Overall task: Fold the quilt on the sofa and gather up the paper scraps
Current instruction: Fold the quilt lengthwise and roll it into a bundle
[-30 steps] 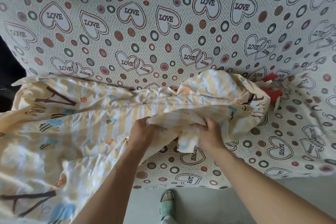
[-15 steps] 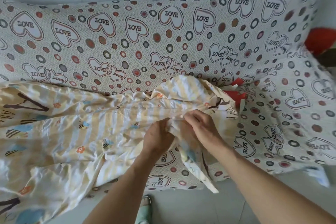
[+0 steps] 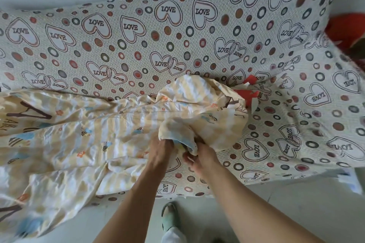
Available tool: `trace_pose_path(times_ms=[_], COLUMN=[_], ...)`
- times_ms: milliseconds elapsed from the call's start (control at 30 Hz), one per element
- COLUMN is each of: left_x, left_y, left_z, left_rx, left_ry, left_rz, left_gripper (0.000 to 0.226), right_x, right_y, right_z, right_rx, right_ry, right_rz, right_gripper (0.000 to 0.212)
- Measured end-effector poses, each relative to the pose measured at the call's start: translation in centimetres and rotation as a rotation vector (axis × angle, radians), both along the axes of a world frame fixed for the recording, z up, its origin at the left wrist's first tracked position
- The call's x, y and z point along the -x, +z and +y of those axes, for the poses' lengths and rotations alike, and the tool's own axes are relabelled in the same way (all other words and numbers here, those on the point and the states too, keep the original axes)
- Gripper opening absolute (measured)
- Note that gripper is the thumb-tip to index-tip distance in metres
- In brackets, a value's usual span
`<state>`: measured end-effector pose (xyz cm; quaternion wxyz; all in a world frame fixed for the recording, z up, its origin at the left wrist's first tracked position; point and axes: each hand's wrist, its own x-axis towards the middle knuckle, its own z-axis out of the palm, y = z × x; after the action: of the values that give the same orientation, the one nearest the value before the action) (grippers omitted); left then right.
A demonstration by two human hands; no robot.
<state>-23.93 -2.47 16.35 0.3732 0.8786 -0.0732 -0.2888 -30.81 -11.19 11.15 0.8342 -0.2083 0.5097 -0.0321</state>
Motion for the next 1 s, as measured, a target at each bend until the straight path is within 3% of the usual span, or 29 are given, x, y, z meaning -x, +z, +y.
trace_pose_path(times_ms=[67, 133, 200, 267, 333, 367, 433, 533, 600, 633, 700, 733, 800, 833, 900, 1000], left_x=[0.2, 0.3, 0.6, 1.6, 3.5, 4.4, 5.2, 4.7, 4.8, 4.9, 5.4, 5.5, 5.6, 5.8, 6.2, 5.8], left_y=[-0.4, -1.2, -2.4, -3.2, -3.2, -2.9, -2.9, -3.1, -3.0, -3.0, -2.8, -2.7, -3.0, -3.0, -3.3, -4.3], left_z=[0.1, 0.4, 0.6, -0.1, -2.6, -4.2, -7.2, -9.6, -10.1, -10.6, -10.7, -11.1, -12.2, -12.6, -13.1, -14.1], left_rx=[0.001, 0.014, -0.106, -0.211, -0.083, -0.024, 0.038, 0.261, 0.416, 0.487, 0.551, 0.534, 0.468, 0.420, 0.327, 0.297], left_ry=[0.104, 0.163, 0.051, -0.165, -0.359, -0.414, -0.386, -0.176, -0.153, -0.168, -0.205, -0.216, -0.238, -0.286, -0.369, -0.384], left_rz=[0.003, -0.030, -0.100, -0.288, -0.476, -0.545, -0.534, -0.142, 0.036, 0.127, 0.239, 0.291, 0.420, 0.475, 0.559, 0.669], left_gripper=[0.010, 0.016, 0.032, 0.068, 0.096, 0.093, 0.058, 0.021, 0.016, 0.016, 0.020, 0.021, 0.009, 0.009, 0.013, 0.044], right_x=[0.0, 0.7, 1.4, 1.8, 1.9, 1.9, 2.4, 4.4, 5.7, 6.1, 6.7, 6.7, 7.3, 7.5, 7.4, 6.4], right_y=[0.7, 1.8, 3.0, 4.1, 5.1, 5.5, 6.1, 5.6, 3.2, 1.7, -0.2, -1.3, -3.6, -4.2, -4.5, -3.6], right_z=[-2.0, -4.3, -6.1, -7.1, -7.4, -7.4, -7.3, -8.5, -11.0, -13.0, -15.7, -16.7, -18.0, -18.3, -18.8, -20.4], right_rx=[0.378, 0.758, 1.003, 1.190, 1.332, 1.385, 1.413, 1.326, 1.288, 1.241, 0.857, 0.542, 0.078, -0.026, -0.050, 0.085], right_ry=[-0.060, -0.070, -0.066, -0.051, 0.026, 0.078, 0.180, 0.197, 0.125, 0.118, 0.146, 0.130, 0.098, 0.062, -0.007, 0.019], right_rz=[0.107, 0.194, 0.195, 0.112, -0.024, -0.092, -0.205, -0.249, 0.037, 0.222, 0.411, 0.401, 0.235, 0.136, 0.106, 0.146], right_gripper=[0.017, 0.016, 0.015, 0.014, 0.014, 0.015, 0.014, 0.006, 0.017, 0.034, 0.076, 0.081, 0.067, 0.057, 0.053, 0.036])
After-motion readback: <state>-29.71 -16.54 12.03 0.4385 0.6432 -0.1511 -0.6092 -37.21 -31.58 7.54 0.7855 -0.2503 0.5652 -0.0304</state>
